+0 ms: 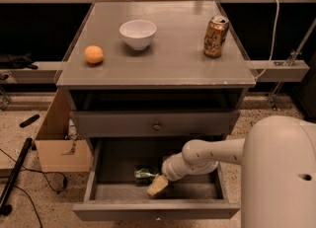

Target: Pick green can from middle drawer and place on counter

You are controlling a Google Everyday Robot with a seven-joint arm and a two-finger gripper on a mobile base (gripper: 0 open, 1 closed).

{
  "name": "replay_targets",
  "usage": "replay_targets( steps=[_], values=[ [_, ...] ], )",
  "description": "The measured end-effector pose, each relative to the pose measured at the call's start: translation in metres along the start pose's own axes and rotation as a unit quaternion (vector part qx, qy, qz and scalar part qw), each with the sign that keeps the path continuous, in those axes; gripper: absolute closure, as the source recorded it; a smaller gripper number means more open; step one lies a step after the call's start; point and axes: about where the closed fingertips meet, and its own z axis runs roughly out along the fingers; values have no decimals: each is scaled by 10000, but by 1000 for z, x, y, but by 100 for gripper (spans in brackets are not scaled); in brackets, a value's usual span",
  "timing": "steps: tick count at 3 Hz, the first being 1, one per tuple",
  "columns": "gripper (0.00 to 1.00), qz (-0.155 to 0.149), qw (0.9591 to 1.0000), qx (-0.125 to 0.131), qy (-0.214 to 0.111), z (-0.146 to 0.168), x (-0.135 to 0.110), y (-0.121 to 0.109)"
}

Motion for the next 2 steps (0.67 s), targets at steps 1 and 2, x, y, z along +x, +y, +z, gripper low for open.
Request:
replay_targets(
  steps=[1, 2],
  values=[
    [18, 0, 10000, -8, 7, 2, 1, 0],
    [41, 0, 10000, -8, 7, 2, 1, 0]
  ],
)
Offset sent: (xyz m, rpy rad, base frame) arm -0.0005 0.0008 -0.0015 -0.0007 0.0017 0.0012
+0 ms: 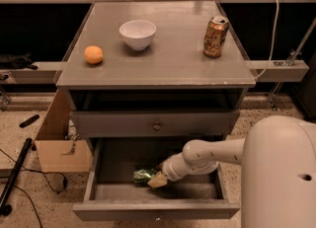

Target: Pick green can from middle drawer and place on counter

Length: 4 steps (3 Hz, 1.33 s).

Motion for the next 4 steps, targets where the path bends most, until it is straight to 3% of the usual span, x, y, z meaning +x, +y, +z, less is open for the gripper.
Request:
replay_targets(
  steps=[1, 2, 4],
  values=[
    [64, 0, 10000, -1, 0, 0, 0, 0],
    [95, 0, 10000, -1, 0, 0, 0, 0],
    [100, 0, 10000, -1, 0, 0, 0, 0]
  ],
)
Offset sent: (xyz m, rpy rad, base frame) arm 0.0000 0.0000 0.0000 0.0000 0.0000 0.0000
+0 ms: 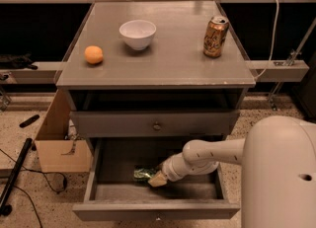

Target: Pick green can from middle drawer and place on counter

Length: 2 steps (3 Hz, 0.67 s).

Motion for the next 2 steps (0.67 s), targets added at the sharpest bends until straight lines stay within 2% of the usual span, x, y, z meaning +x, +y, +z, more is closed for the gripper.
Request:
replay_targets(
  steps=[1, 2],
  values=[
    [100, -45, 9999, 39, -101, -29, -8, 2],
    [100, -269, 9992, 140, -278, -82, -17, 14]
  ],
)
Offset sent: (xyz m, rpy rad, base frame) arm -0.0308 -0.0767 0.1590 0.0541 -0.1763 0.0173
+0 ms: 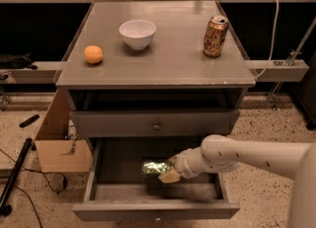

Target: Pick green can from middle drawer and place on counter

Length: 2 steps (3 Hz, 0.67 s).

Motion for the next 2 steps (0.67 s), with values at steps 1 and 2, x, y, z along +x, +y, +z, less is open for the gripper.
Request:
replay_targets(
  steps=[1, 2],
  values=[
    [100, -218, 9994, 251, -115, -60, -2, 9],
    [100, -361, 9984, 379, -210, -110, 6, 20]
  ],
)
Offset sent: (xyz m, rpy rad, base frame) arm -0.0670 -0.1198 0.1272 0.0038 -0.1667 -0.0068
